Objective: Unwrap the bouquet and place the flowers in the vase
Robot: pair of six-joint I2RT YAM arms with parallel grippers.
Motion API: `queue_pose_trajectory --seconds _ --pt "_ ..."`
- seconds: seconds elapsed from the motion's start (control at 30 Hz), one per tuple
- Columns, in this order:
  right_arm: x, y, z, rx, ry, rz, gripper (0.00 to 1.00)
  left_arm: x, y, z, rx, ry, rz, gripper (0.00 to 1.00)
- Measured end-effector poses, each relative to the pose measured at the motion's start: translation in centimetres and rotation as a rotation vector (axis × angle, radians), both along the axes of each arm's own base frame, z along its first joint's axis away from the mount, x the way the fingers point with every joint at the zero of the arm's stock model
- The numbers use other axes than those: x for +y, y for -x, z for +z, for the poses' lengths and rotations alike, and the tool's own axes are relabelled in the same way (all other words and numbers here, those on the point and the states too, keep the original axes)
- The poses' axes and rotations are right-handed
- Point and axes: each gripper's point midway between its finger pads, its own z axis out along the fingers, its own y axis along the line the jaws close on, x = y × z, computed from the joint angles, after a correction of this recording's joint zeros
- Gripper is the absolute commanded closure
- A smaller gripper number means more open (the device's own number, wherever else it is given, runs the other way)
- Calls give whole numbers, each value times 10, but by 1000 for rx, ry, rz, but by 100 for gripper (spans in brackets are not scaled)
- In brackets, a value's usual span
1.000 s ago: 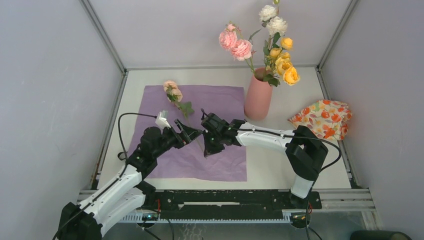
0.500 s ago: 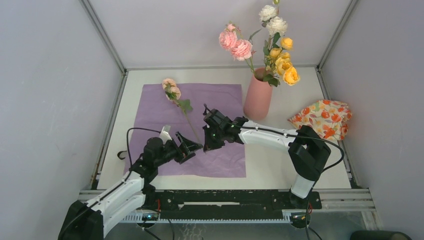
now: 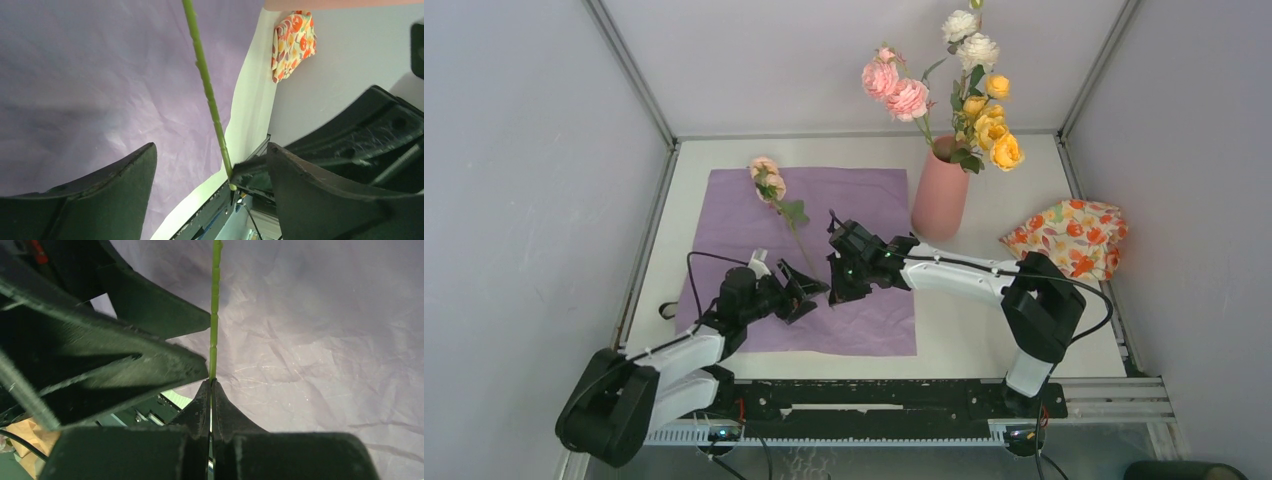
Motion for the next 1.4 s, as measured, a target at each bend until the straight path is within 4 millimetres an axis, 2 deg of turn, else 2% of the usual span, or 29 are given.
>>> queue_pose_trajectory --seconds 0.13,0.27,0.43,0.6,0.7,0.83,0.9,1.0,1.1,1.17,1.27,1.4 --pt "2 2 2 -2 -8 7 100 -2 -6 -8 26 13 3 24" --pt "6 6 3 -2 -15 21 100 -6 -12 -11 44 23 -6 40" --pt "8 10 4 -2 -21 31 100 -12 -21 -7 29 44 -21 46" --pt "9 10 4 -2 -21 31 100 -13 -21 -11 39 44 -26 52" --pt "9 10 4 -2 -22 32 100 -11 -23 -10 38 42 -18 49" --pt "8 10 1 -5 -12 33 92 0 -23 -5 12 -15 21 40" --pt "7 9 -7 -7 11 30 86 8 -27 3 -16 -69 53 32" --pt "5 10 -28 0 69 29 79 26 -37 29 -91 -171 124 23" --pt "-2 12 -51 12 143 32 78 48 -47 64 -183 -255 216 22" --pt "-5 10 -63 17 192 29 73 59 -48 74 -210 -298 257 22" --pt "-5 1 -69 -4 244 19 69 70 -44 66 -181 -351 280 22" --pt "3 -14 -62 -62 267 11 67 77 -36 45 -106 -402 274 22"
